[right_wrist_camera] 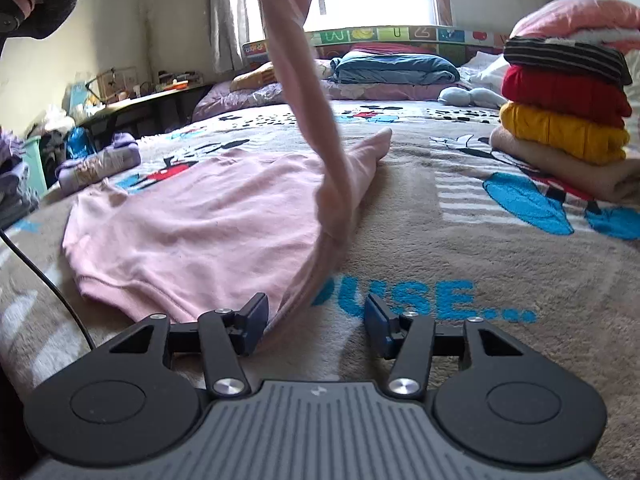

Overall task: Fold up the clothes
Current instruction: 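Lift the cuff with the left gripper and fold the sleeve over the body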

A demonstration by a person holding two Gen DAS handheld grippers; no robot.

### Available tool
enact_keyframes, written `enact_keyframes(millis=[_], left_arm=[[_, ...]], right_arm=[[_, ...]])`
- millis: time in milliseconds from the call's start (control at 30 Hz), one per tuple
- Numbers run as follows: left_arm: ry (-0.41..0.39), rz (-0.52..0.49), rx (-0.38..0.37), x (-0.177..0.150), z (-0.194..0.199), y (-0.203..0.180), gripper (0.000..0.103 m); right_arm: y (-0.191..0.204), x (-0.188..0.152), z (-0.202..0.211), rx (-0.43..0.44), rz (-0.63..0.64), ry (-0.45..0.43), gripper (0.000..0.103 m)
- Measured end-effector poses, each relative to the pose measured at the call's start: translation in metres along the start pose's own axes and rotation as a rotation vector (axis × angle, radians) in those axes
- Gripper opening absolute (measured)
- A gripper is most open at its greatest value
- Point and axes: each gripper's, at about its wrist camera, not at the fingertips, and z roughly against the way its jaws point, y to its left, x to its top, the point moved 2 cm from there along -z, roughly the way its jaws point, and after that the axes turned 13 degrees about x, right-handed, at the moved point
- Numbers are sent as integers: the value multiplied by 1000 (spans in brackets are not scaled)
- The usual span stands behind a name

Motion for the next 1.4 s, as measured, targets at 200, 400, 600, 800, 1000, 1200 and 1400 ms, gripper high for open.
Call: enact_keyframes(millis=[200,400,600,800,1000,1200,1400], left_arm=[[14,47,24,-8,1,43,8],[42,76,49,-18,-6,84,8],[71,144,61,-31,-16,119,8],[80,189,63,-45,-24,139,8],[80,226,60,-54,-25,157,8],[78,239,57,-64,-27,171,8],[89,271,61,-79,-33,185,8]], right_arm=[[11,-4,-2,-38,86,18,53],[23,-7,-4,-71,181,32,53],[33,-9,-5,-87,255,43,52],[39,-10,-5,-97,308,49,52],[47,-11,-5,-89,364,56,52],[55,-12,-3,-85,408,63,52],[57,-13,-2,-81,423,70,51]])
